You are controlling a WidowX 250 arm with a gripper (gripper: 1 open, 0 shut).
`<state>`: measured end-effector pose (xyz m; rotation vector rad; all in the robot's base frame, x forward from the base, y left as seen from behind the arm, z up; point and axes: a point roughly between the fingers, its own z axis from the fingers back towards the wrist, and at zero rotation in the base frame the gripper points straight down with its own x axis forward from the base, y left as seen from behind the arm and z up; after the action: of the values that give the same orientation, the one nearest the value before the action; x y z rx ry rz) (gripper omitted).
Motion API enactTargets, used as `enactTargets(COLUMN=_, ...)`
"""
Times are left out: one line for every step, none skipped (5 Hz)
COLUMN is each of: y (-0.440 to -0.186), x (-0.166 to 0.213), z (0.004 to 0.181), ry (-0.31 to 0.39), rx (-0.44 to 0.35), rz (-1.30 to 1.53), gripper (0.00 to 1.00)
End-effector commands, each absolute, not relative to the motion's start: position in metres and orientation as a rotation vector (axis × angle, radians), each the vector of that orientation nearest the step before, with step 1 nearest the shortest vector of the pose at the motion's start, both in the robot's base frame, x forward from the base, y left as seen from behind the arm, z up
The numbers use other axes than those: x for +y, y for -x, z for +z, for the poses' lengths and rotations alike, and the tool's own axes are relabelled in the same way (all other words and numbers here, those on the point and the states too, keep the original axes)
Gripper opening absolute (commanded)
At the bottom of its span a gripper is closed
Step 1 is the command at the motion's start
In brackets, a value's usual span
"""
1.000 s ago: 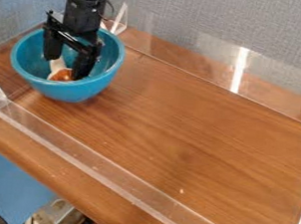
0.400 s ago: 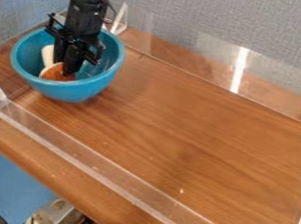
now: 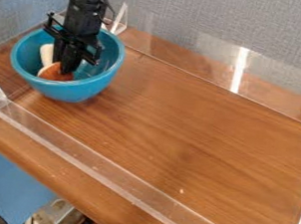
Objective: Remove the mushroom from inside the blue bowl and put it on the table
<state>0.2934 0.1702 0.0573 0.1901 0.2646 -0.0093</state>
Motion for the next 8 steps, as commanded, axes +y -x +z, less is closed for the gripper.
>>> enactTargets(y=-0.303, x=0.172, z=0.074, ry=-0.223, rx=0.218, rz=-0.001, gripper=0.00)
enactTargets(y=-0.302, x=0.169, z=0.088, ry=-0.226, rx=0.197, rz=0.002, gripper=0.00)
enactTargets(y=-0.300, x=0.166, z=0.102, ry=-0.228, rx=0.176, rz=0.005, gripper=0.00)
enactTargets(y=-0.298, x=0.163, z=0.118, ry=-0.231, rx=0.152, rz=0.007, gripper=0.00)
enactTargets(y=-0.295, x=0.157, z=0.139, ry=-0.231, rx=0.117, rz=0.003, gripper=0.00)
enactTargets(y=-0.288, x=0.136, z=0.159, ry=-0.230, rx=0.091, rz=-0.047, gripper=0.00)
enactTargets(y=-0.283, x=0.111, z=0.164, ry=-0.229, rx=0.095, rz=-0.106, gripper=0.00)
enactTargets(y=-0.277, x=0.077, z=0.149, ry=-0.219, rx=0.122, rz=-0.175, gripper=0.00)
